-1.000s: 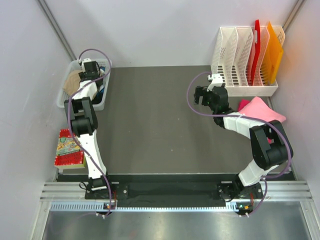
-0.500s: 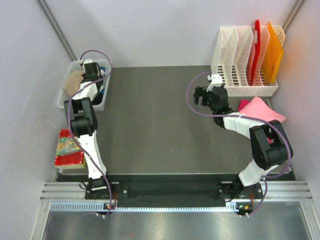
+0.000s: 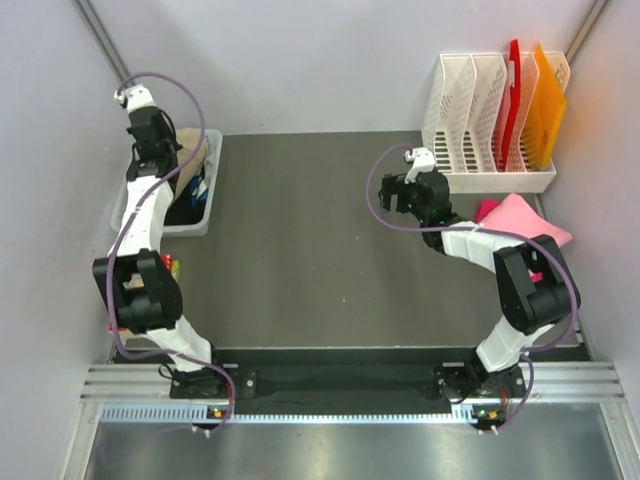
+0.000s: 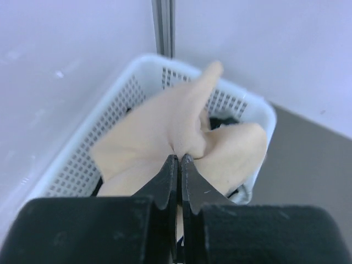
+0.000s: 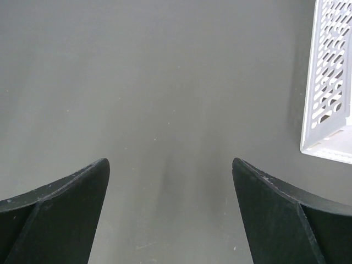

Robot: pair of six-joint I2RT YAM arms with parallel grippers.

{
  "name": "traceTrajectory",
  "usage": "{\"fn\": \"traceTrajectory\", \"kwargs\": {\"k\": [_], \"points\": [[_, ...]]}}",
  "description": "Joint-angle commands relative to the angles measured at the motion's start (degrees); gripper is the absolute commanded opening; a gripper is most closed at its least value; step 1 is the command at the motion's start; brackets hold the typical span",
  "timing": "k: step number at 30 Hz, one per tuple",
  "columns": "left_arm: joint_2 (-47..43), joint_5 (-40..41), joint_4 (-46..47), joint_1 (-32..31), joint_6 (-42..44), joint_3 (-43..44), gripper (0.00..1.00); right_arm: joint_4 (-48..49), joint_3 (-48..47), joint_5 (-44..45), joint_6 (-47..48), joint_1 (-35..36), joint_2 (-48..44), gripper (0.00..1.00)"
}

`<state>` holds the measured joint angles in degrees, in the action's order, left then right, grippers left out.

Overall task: Fold and stack the t-shirts
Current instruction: Move the tshirt to the center of the board

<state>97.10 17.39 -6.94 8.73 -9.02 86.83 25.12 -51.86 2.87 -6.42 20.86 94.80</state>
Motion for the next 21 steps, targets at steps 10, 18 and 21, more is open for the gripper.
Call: {"fn": "traceTrajectory", "kwargs": {"k": [10, 18, 21], "points": [[-12.1, -1.9, 1.8, -0.1, 0.9, 2.9, 0.0, 2.2, -1.0, -2.1, 0.9, 0.9, -1.9, 0.91], [-24.4, -15.3, -3.7, -7.7, 6.2, -1.5, 0.0, 7.0, 2.9, 0.6, 0.6, 1.2, -5.8, 0.91], [-29.9, -13.8, -4.6, -17.6, 11.7, -7.8, 0.0, 8.7, 4.5, 2.0, 0.4, 1.1, -7.2, 0.91]]}}
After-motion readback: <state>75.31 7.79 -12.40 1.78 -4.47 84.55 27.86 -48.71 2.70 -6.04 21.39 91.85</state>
